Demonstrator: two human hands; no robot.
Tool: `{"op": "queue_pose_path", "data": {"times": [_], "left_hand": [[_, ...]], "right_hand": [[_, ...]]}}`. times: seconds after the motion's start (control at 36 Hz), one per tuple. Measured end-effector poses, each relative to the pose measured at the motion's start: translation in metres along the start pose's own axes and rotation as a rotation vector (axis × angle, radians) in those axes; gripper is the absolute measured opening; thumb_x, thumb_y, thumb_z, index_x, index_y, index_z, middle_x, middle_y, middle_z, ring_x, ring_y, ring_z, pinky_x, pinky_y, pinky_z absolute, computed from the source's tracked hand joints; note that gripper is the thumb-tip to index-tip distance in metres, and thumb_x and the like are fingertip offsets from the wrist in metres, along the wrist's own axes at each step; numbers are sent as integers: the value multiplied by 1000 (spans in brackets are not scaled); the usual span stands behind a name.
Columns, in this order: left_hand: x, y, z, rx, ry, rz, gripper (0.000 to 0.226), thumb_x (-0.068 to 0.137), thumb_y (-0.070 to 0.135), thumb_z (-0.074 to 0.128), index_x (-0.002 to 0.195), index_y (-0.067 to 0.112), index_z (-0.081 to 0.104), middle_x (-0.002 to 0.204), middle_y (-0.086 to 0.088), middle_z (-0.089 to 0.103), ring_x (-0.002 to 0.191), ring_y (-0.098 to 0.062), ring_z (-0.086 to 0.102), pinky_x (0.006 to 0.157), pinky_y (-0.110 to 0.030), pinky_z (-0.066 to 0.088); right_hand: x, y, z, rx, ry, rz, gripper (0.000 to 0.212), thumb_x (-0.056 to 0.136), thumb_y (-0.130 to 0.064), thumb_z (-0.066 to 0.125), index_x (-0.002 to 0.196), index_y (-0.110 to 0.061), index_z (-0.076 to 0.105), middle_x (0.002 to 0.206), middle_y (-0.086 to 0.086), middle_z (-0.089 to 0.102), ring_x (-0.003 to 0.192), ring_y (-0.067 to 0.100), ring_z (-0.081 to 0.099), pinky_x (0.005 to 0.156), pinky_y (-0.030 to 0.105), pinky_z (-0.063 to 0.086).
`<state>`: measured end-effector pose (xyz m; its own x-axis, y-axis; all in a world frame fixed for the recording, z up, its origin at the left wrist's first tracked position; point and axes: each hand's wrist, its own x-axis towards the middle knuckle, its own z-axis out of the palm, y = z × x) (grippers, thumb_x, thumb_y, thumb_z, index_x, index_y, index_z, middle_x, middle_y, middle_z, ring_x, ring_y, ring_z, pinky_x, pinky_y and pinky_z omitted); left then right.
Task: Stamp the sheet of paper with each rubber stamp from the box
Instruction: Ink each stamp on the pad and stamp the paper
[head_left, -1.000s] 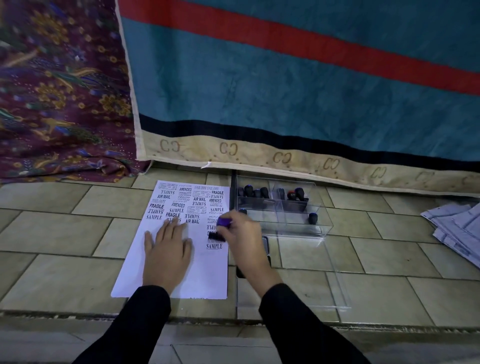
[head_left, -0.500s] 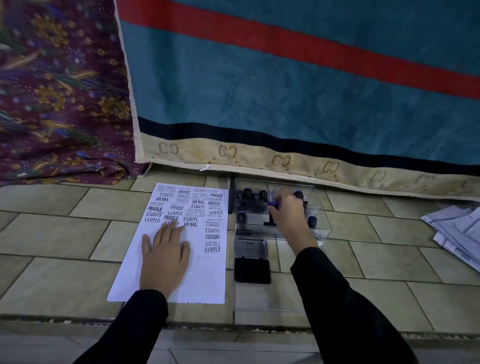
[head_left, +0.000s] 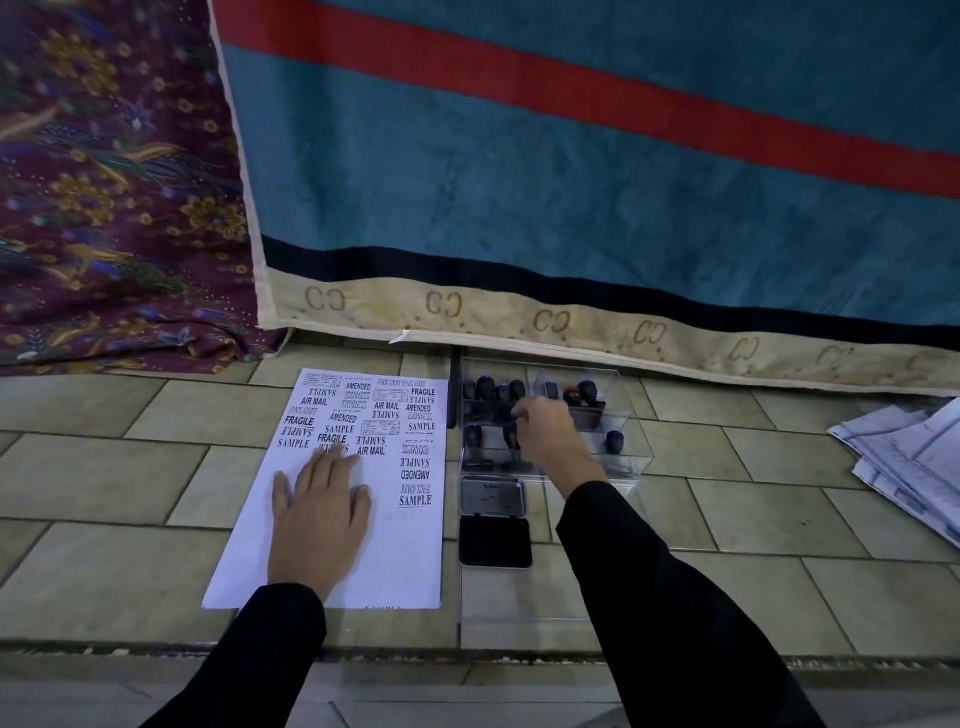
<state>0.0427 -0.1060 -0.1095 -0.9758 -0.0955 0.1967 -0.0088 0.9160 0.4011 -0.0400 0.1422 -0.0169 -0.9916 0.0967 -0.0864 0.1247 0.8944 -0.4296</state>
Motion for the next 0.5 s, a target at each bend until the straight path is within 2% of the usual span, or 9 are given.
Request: {"op": "queue_pose_path", "data": {"times": [0.06, 0.14, 0.25, 0.31, 0.39, 0.5], "left_hand": [[0, 0, 0, -2, -4, -6, 41, 95, 30, 43, 135, 21, 45, 150, 3, 36, 141, -15, 25, 115, -53, 10], [-1, 0, -1, -5, -11, -12, 42, 95, 30, 43, 136, 21, 43, 151, 4, 34, 142, -14, 23, 116, -52, 9], [-1, 0, -2, 0, -10, -8, 41, 95, 30, 43, 136, 21, 44, 150, 3, 35, 142, -14, 24, 116, -52, 10], [-1, 1, -3, -6, -4, -5, 40, 95, 29, 44, 134, 21, 45, 149, 4, 36, 141, -15, 25, 115, -52, 11], [-1, 1, -6, -40, -8, -12, 39, 94, 28, 45, 133, 22, 46, 149, 5, 36, 141, -13, 24, 116, -50, 9], [-1, 2, -9, -88, -15, -23, 39, 95, 28, 45, 134, 23, 45, 150, 7, 35, 141, -11, 23, 116, -47, 5]], "right_hand": [[-1, 3, -8, 7, 65, -17, 28, 92, -2, 45, 111, -11, 64, 109, 18, 66, 93, 31, 63, 78, 29, 51], [-7, 14, -27, -12, 224, -6, 28, 93, 0, 41, 105, -5, 66, 96, 17, 68, 76, 27, 61, 66, 31, 52], [-10, 43, -46, -115, 261, 110, 21, 88, 3, 49, 105, 1, 62, 104, 20, 63, 93, 35, 61, 74, 35, 50], [-10, 55, -48, -210, 205, 151, 23, 86, 3, 49, 105, 1, 60, 107, 22, 62, 99, 36, 59, 77, 36, 50], [-10, 64, -47, -294, 114, 176, 25, 87, 3, 46, 110, 1, 57, 109, 23, 62, 105, 37, 58, 82, 37, 49], [-6, 64, -43, -319, 88, 167, 26, 88, 2, 45, 112, 3, 55, 110, 24, 62, 104, 39, 59, 81, 39, 50]]}}
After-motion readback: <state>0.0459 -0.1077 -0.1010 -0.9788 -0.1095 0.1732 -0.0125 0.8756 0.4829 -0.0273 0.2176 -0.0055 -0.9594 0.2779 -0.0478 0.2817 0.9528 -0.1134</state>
